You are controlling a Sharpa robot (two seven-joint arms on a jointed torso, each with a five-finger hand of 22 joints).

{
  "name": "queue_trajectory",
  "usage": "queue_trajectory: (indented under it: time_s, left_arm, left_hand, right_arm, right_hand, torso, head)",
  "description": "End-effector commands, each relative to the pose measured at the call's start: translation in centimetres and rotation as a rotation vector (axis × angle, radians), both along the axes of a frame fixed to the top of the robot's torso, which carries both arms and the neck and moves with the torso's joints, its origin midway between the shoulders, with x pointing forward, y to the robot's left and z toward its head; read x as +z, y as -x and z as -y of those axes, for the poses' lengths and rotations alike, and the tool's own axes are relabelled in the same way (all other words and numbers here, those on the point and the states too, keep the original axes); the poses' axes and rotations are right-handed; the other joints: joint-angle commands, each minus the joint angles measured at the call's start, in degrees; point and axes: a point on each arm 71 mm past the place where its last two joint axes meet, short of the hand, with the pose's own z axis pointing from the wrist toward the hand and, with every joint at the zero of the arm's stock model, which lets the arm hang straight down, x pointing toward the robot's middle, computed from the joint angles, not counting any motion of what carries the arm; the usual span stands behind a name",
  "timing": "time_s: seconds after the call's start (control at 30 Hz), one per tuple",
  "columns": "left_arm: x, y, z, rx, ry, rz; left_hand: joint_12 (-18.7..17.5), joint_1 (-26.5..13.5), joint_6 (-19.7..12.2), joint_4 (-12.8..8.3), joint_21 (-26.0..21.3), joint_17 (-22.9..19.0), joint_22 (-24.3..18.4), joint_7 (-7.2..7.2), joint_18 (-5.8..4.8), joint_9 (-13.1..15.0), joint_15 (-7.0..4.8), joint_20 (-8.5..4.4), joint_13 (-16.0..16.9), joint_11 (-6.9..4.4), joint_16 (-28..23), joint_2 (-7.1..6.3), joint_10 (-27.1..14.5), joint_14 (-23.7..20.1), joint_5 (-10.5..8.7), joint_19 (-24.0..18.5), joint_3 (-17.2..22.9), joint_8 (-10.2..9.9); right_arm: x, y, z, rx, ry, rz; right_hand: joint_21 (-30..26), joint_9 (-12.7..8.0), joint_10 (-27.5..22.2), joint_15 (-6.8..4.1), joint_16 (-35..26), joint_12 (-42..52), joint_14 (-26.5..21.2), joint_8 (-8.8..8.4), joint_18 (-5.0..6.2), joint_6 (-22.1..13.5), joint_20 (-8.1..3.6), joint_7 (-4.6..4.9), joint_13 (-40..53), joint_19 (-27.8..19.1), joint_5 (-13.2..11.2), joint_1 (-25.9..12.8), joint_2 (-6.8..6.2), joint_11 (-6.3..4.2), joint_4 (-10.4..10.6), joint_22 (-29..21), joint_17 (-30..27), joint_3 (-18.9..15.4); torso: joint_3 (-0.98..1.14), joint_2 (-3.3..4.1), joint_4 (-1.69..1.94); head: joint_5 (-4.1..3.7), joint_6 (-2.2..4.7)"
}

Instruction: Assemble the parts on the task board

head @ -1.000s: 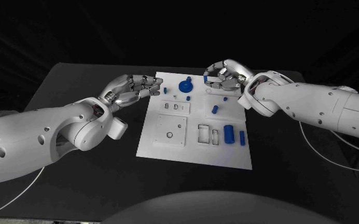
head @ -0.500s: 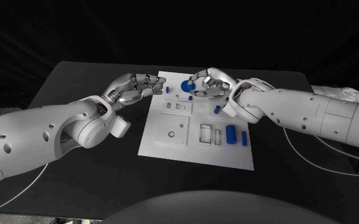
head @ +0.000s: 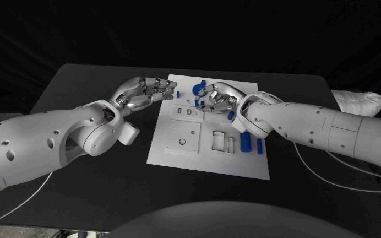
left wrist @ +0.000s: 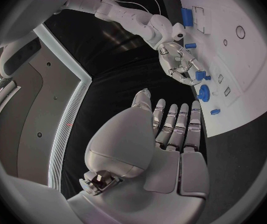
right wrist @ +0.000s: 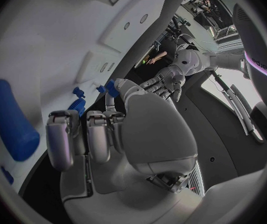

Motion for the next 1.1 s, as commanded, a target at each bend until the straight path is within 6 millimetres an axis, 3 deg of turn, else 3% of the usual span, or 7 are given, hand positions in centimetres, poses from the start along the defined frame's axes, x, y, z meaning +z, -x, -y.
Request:
queue_trajectory:
  time_s: [0.03, 1.1]
  left_arm:
    - [0.0, 0.1, 0.3, -0.023, 0.007, -0.002]
    - [-0.2, 0.2, 0.4, -0.029, 0.004, -0.017]
  left_hand:
    - [0.3, 0.6, 0.2, 0.0, 0.0, 0.1, -0.1, 1.57, -0.22, -0.1, 0.07, -0.05, -0.1, 0.49, 0.3, -0.16, -0.1, 0.4, 0.21, 0.2, 0.3, 0.1]
    - [0.3, 0.6, 0.1, 0.1, 0.0, 0.1, -0.1, 1.61, -0.26, -0.1, 0.1, -0.05, -0.1, 0.5, 0.3, -0.15, -0.1, 0.3, 0.21, 0.2, 0.4, 0.1]
  right_arm:
    - [-0.6, 0.2, -0.2, 0.024, 0.016, -0.025]
    - [-2.0, -0.1, 0.4, 0.008, 0.062, -0.045]
  right_hand:
    - [-0.4, -0.1, 6.0, 0.39, 0.2, 0.2, 6.0, 0.37, 0.65, 0.1, 0.59, 0.31, 15.1, 1.5, 0.3, -0.2, 0.48, 0.38, -0.3, 13.1, 15.1, 0.3]
    - [-1.6, -0.7, 6.0, 0.61, 0.2, 0.2, 6.0, -0.2, 1.03, -1.2, 0.91, 0.4, 15.1, 0.3, 0.6, 0.3, 0.43, 0.5, -1.3, 12.7, 15.1, 1.0]
  torso:
    - [0.01, -0.02, -0.02]
    - [0.01, -0.01, 0.01]
  head:
    - [0.03, -0.09]
    - [0.28, -0.14]
